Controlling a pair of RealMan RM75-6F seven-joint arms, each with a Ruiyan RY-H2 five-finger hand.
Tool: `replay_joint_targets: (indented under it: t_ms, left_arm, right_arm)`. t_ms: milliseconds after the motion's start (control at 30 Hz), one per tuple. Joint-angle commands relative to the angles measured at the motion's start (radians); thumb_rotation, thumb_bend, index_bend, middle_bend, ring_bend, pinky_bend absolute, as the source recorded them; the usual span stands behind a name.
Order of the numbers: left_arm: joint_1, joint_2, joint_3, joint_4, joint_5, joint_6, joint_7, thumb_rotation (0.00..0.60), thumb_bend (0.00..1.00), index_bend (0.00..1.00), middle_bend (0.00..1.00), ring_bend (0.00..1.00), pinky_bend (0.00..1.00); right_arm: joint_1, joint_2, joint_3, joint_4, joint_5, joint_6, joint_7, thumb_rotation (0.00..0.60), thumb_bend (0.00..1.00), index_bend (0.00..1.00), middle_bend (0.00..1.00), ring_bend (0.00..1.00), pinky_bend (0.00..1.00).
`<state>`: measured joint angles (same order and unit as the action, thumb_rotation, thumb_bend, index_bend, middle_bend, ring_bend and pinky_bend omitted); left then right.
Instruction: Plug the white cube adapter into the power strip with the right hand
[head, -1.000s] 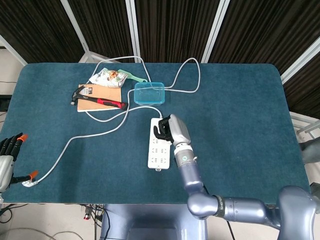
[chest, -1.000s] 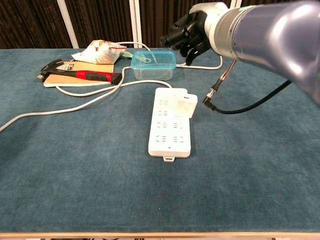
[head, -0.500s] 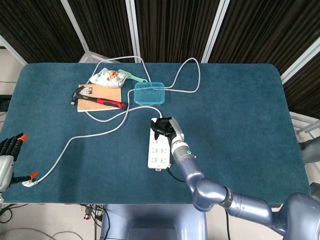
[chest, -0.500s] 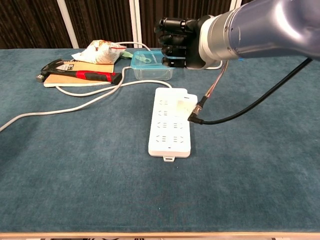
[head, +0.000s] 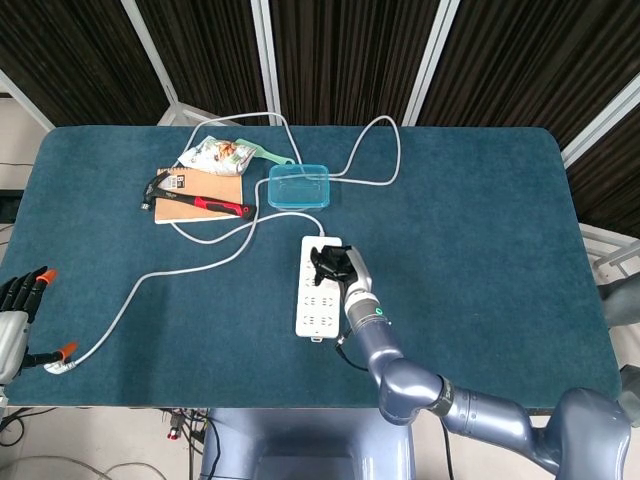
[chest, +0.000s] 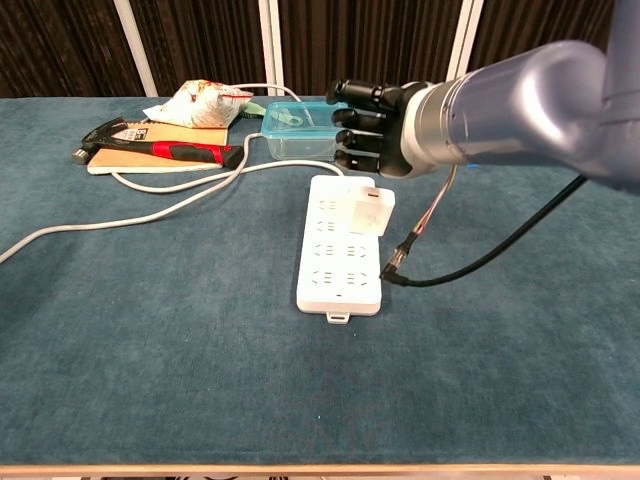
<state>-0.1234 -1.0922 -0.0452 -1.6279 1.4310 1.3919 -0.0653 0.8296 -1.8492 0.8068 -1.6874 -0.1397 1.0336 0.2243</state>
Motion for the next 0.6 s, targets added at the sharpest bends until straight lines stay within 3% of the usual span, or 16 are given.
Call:
replay_joint_targets:
  t_ms: [33, 600]
  left_arm:
    - [0.0, 0.001, 0.0, 0.0, 0.002, 0.001, -0.001, 0.6, 0.0, 0.0, 0.0, 0.0, 0.0]
    - [-0.002, 0.005, 0.001, 0.001, 0.004, -0.004, -0.019, 0.6, 0.0, 0.0, 0.0, 0.0, 0.0]
  right_arm:
    - [0.003, -0.024, -0.018, 0.03, -0.026, -0.002, 0.019, 0.6, 0.59, 0.99, 0.89, 0.81, 0.74]
    - [0.046, -0.077, -0.026, 0.161, -0.049, -0.033, 0.021, 0.6, 0.59, 0.99, 0.89, 0.81, 0.74]
